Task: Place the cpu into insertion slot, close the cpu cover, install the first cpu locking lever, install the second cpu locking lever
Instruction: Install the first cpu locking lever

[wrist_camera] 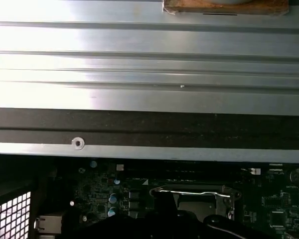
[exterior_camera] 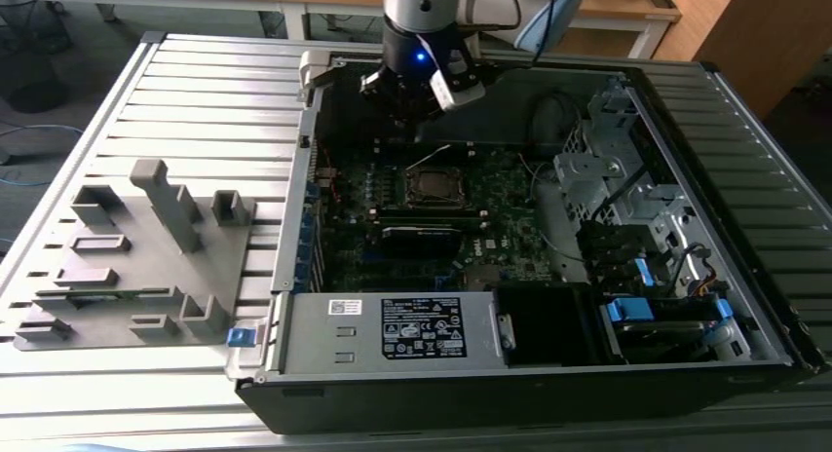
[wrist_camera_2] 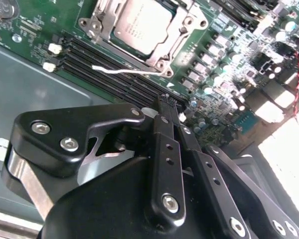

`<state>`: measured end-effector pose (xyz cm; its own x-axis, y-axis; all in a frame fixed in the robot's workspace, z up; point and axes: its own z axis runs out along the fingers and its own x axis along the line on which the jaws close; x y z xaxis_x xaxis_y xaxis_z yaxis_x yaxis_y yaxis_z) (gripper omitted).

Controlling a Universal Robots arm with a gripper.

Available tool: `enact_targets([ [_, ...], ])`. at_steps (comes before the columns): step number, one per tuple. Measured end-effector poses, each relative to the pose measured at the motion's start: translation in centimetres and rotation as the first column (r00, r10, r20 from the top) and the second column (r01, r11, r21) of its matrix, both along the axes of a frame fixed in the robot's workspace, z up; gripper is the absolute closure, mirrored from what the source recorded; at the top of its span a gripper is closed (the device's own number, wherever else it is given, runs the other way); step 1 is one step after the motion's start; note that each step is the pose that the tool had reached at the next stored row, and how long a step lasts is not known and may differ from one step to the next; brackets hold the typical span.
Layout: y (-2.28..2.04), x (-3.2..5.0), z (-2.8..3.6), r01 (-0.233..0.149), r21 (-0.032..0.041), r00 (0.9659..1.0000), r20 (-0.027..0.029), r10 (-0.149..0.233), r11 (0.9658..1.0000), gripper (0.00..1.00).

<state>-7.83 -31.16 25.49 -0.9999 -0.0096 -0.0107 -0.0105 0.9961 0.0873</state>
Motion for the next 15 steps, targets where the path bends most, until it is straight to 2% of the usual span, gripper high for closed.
enact_targets([
  [7,0.00,0.51,0.00,0.000,0.0000,1.0000,0.0000,0.000,1.0000,0.89],
  [15,0.00,0.52,0.10,0.000,0.0000,1.0000,0.0000,0.000,1.0000,0.89],
])
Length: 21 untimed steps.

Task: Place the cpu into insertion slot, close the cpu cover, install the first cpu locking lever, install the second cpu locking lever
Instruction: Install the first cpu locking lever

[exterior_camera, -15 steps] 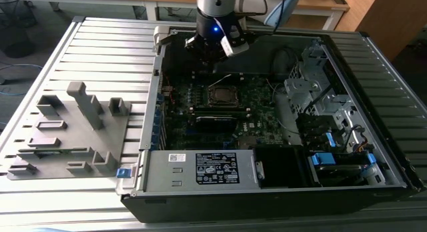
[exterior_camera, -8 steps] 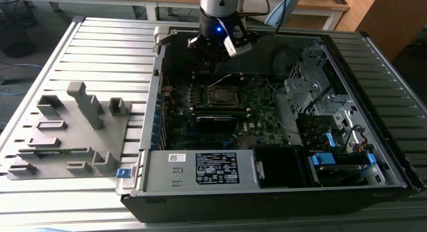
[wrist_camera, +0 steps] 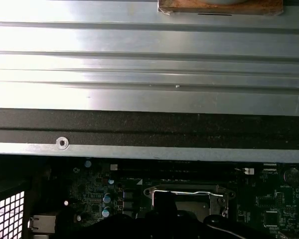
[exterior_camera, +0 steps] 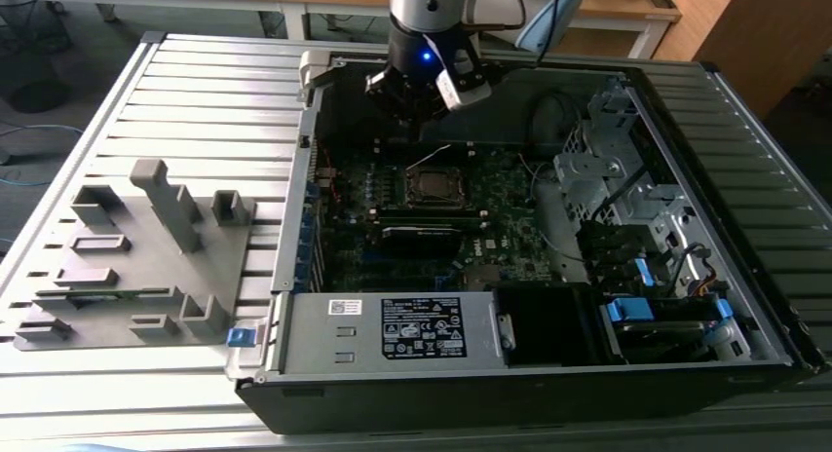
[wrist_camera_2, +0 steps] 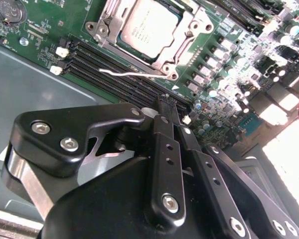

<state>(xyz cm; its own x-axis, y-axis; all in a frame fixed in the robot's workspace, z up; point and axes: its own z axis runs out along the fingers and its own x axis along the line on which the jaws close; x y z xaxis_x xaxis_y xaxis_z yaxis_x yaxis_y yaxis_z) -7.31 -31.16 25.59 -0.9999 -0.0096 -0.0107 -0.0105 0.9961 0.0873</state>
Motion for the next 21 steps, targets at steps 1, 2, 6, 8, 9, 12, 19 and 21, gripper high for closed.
enact_targets([
  [1,0.00,0.00,0.00,0.000,0.0003,1.0000,0.0002,0.000,1.0000,0.89],
  [2,0.00,0.00,0.00,0.000,0.0003,1.0000,0.0003,0.000,1.0000,0.89],
  [6,0.00,0.00,-0.08,-0.001,0.0169,1.0000,0.0026,0.001,0.9999,0.89],
  [8,-0.01,-0.01,-0.15,-0.002,0.0255,1.0000,0.0072,0.002,0.9997,0.89],
  [9,-0.02,0.00,-0.21,-0.003,0.0272,0.9999,0.0100,0.003,0.9996,0.89],
  [12,-0.15,0.00,-0.42,-0.003,0.0272,0.9998,0.0195,0.003,0.9996,0.89],
  [19,-0.62,0.00,-1.10,-0.005,0.0272,0.9988,0.0488,0.004,0.9996,0.89],
  [21,-0.68,0.00,-1.23,-0.006,0.0269,0.9984,0.0563,0.004,0.9996,0.89],
])
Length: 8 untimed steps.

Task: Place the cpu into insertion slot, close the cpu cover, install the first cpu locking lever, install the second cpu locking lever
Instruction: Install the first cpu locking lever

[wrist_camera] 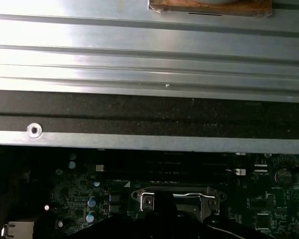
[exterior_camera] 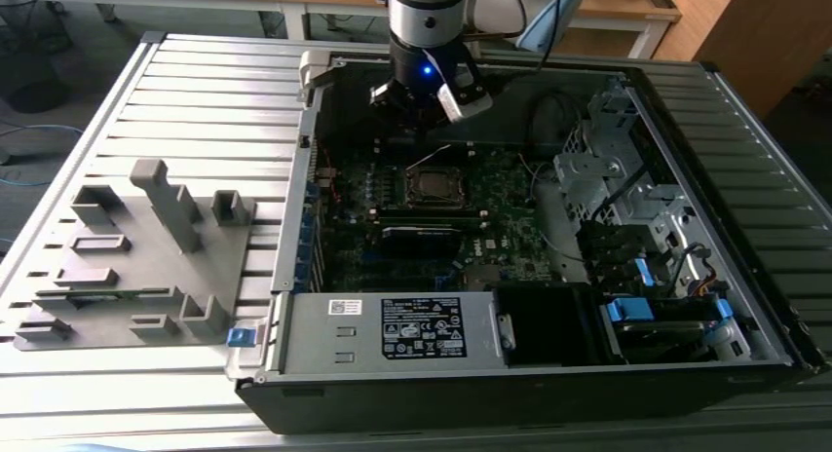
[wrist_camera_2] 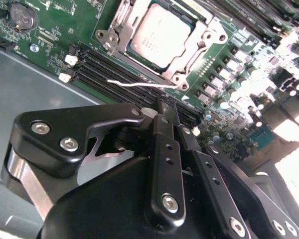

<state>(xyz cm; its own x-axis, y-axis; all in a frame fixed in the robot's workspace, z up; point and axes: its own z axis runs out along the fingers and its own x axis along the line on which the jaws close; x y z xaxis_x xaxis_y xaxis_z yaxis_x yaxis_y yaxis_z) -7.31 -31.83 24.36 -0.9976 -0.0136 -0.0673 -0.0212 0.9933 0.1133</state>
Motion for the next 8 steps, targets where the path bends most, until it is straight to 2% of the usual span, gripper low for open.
enact_targets([
  [3,-0.02,0.00,-0.24,0.000,0.0001,0.9999,0.0105,0.000,1.0000,0.89],
  [8,-0.02,0.00,-0.27,0.000,0.0000,0.9999,0.0106,0.000,1.0000,0.89],
])
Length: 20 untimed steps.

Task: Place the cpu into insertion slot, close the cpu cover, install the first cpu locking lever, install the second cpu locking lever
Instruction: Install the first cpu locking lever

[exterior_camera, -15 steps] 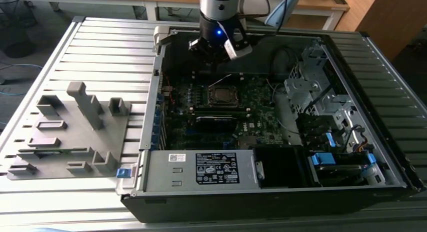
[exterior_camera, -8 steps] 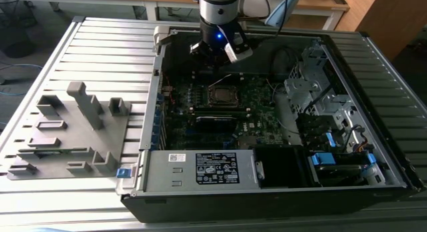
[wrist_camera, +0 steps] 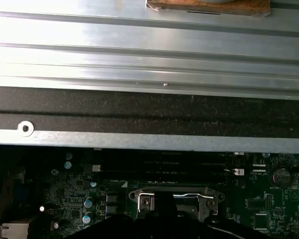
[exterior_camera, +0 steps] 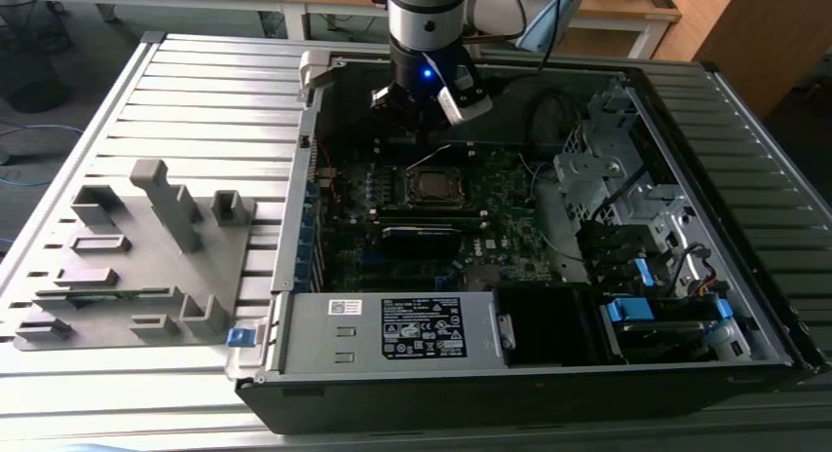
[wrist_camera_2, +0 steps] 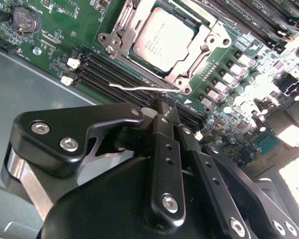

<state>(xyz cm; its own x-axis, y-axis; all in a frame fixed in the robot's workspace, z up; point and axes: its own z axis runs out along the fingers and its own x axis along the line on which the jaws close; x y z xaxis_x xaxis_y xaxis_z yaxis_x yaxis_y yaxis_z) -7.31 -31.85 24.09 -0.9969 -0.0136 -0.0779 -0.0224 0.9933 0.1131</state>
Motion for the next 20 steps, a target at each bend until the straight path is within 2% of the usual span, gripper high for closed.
enact_targets([
  [9,0.02,0.02,-0.02,0.000,0.0004,1.0000,0.0002,0.000,1.0000,0.89],
  [15,0.05,0.65,-0.06,0.001,0.0002,1.0000,0.0001,-0.001,1.0000,0.89],
  [20,0.05,0.69,-0.06,0.001,0.0001,1.0000,0.0000,-0.001,1.0000,0.89],
])
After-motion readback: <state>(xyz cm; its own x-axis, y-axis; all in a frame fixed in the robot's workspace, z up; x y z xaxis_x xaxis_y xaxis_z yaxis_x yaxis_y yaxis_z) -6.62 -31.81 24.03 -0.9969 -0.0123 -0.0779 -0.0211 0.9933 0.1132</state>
